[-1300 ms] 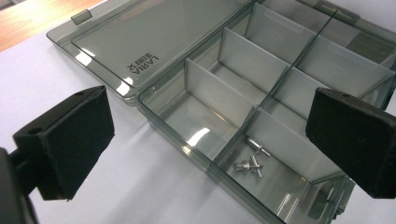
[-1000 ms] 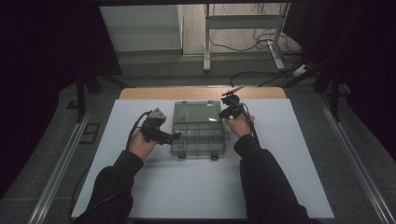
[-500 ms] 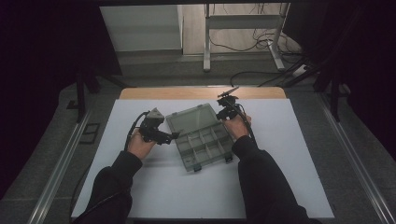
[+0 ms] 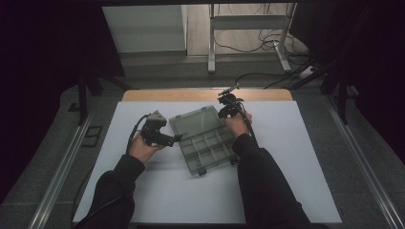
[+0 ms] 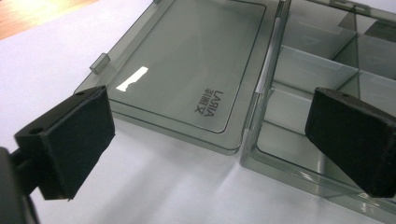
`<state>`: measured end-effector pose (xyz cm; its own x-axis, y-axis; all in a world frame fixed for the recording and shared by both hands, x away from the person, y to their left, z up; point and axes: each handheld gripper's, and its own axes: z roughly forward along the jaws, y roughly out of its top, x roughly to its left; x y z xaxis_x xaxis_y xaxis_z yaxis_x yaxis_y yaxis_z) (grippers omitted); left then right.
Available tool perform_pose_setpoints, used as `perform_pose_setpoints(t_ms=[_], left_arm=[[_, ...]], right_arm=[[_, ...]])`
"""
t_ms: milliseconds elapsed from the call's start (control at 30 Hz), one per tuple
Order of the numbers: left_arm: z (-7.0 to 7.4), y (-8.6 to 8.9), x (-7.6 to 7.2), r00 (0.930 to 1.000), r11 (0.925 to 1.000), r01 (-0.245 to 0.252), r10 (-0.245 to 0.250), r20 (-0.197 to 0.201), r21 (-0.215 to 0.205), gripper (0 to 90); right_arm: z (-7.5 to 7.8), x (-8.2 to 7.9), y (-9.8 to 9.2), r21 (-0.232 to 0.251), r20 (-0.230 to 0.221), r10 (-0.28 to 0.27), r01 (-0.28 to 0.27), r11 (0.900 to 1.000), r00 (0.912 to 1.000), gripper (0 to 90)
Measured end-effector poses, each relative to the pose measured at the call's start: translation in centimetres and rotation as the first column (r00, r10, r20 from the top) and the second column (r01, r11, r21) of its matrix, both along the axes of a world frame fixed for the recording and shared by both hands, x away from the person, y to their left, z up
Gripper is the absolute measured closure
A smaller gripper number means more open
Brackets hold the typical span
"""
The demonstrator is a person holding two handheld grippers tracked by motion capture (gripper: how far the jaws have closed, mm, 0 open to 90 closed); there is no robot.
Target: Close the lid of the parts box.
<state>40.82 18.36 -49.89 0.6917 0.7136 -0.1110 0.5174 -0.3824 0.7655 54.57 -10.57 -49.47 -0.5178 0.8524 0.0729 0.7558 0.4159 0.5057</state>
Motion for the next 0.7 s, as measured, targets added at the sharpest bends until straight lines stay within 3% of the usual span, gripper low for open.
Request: perform_pose_setpoints(t_ms=[200, 467, 600, 700], left_arm=[[-0.2, 0.6, -0.2, 0.9999, 0.9980, -0.010, 0.010, 0.006, 0.062, 26.0], [-1.2, 2.2, 0.4, 0.9966, 0.9985, -0.054, 0.055, -0.062, 0.008, 70.6], [-1.9, 1.8, 0.8, 0.9949, 0.9984, -0.054, 0.055, -0.084, 0.017, 85.9], [-2.4, 1.3, 1.2, 0.9927, 0.9978, -0.056, 0.059, -0.105, 0.035, 89.6]], right_arm=[[0.4, -0.5, -0.1, -0.008, 0.035, -0.004, 0.004, 1.000, 0.9994, 88.5], [1.0, -1.3, -1.1, 0.051, 0.086, -0.006, 0.001, 0.999, 0.9963, 88.3], [0.9, -1.5, -1.6, 0.069, 0.096, -0.010, 0.003, 0.998, 0.9953, 88.3], [1.0, -1.6, -1.7, 0.078, 0.103, -0.008, 0.000, 0.997, 0.9946, 88.2]])
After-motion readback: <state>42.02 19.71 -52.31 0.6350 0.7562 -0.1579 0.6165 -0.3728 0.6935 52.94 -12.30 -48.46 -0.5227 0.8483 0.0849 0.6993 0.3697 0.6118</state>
